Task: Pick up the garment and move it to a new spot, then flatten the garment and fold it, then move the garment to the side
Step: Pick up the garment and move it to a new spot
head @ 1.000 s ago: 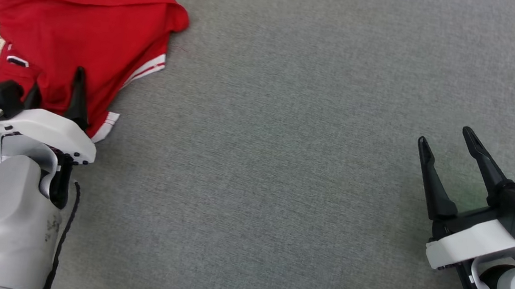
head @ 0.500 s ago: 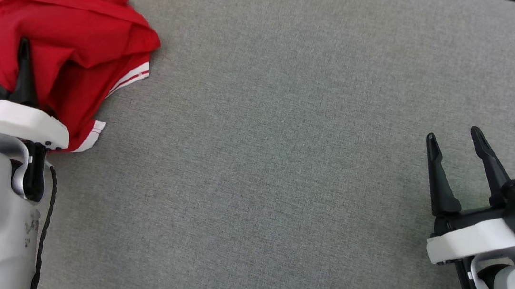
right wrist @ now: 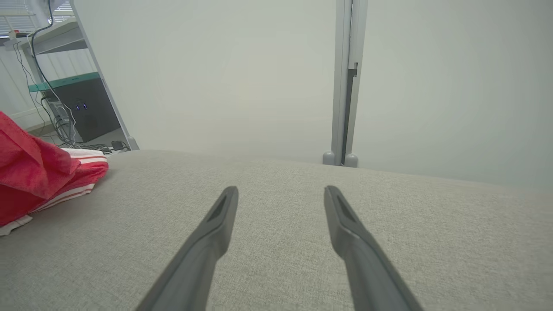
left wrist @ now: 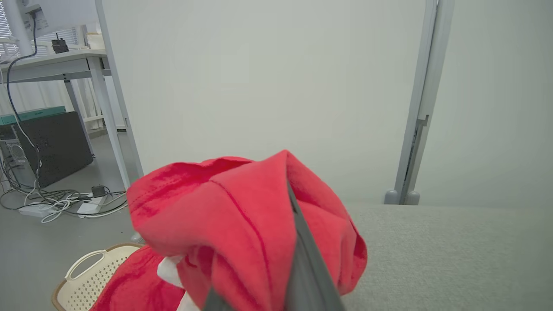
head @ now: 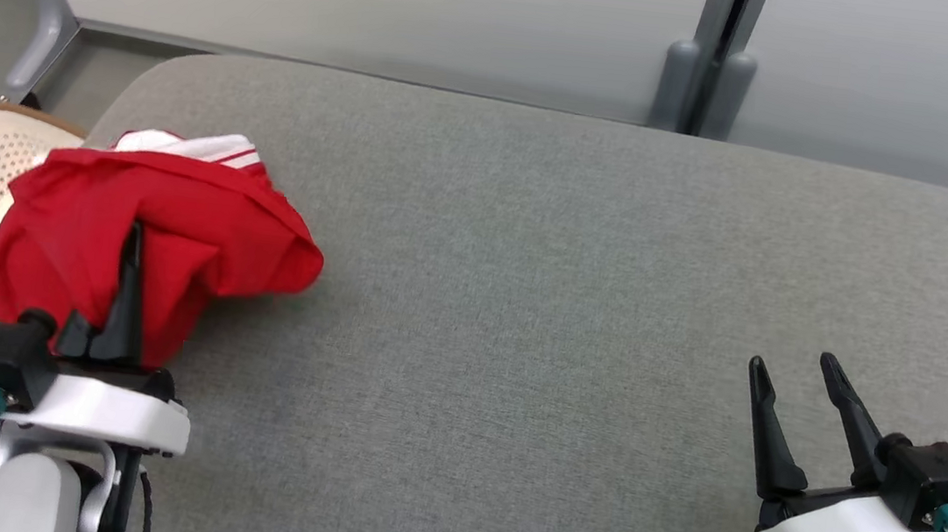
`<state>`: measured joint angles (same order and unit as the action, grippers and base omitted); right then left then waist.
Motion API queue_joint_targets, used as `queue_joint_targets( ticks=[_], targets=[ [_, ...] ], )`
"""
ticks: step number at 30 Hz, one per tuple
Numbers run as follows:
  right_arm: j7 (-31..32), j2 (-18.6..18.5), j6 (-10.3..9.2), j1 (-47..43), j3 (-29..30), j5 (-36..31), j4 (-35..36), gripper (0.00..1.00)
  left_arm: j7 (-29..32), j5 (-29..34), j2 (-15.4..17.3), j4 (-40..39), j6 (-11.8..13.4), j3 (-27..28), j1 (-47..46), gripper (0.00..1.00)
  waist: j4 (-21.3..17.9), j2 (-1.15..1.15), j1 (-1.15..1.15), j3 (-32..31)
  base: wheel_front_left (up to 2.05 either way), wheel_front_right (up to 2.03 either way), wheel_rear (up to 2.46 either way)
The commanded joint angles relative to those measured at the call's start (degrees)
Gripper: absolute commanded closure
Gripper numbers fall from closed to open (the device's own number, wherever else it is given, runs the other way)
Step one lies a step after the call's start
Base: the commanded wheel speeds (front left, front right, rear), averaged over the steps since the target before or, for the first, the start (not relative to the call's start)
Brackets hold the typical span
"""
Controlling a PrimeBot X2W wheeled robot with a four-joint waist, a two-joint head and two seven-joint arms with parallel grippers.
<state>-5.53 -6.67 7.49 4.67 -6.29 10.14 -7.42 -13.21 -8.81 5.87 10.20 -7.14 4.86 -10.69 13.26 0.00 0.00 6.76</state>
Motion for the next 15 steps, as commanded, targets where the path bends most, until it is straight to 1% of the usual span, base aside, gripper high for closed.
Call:
queue_joint_targets(
  ticks=[1, 4, 6, 10, 13, 14, 15],
  targets=[
    [0.02, -0.03, 0.0, -0.73, 0.19, -0.15, 0.15, 0.0, 0.51, 0.26, -0.22, -1.9, -0.19, -0.69, 1.02, 1.0, -3.09, 0.0, 0.0, -2.98, 0.0, 0.0, 0.0],
    [0.41, 0.38, 0.0, -1.54, 0.61, 0.16, 0.89, 0.0, 2.76, 0.19, -0.92, -6.31, -0.19, -3.77, 3.58, 1.0, -5.15, 0.0, 0.0, -3.37, 0.0, 0.0, 0.0],
    [0.82, 0.56, 0.0, -1.21, 0.12, 0.02, 1.42, 0.0, 3.89, -0.06, -1.13, -7.69, -0.21, -5.72, 4.11, 1.0, -7.25, 0.0, 0.0, -2.81, 0.0, 0.0, 0.0],
    [0.9, 0.75, 0.0, 0.53, -0.64, 0.08, 2.21, 0.0, 4.78, -0.3, -1.54, -7.48, -0.33, -9.9, 1.93, 1.0, -12.53, 0.0, 0.0, -0.63, 0.0, 0.0, 0.0],
    [0.57, 1.09, 0.0, 1.48, -0.93, 0.17, 2.43, 0.0, 4.56, -0.59, -1.74, -5.74, -0.36, -13.73, -0.46, 1.0, -16.95, 0.0, 0.0, 1.44, 0.0, 0.0, 0.0],
    [0.57, 1.09, 0.0, 1.48, -0.93, 0.17, 2.43, 0.0, 4.56, -0.59, -1.74, -5.74, -0.36, -13.73, -0.46, 1.0, -16.95, 0.0, 0.0, 1.44, 0.0, 0.0, 0.0],
    [0.16, 1.24, 0.0, 2.03, -0.87, 0.49, 2.26, 0.0, 4.38, -0.58, -1.96, -4.16, -0.33, -16.94, -2.75, 1.0, -19.92, 0.0, 0.0, 2.96, 0.0, 0.0, 0.0]
  ],
)
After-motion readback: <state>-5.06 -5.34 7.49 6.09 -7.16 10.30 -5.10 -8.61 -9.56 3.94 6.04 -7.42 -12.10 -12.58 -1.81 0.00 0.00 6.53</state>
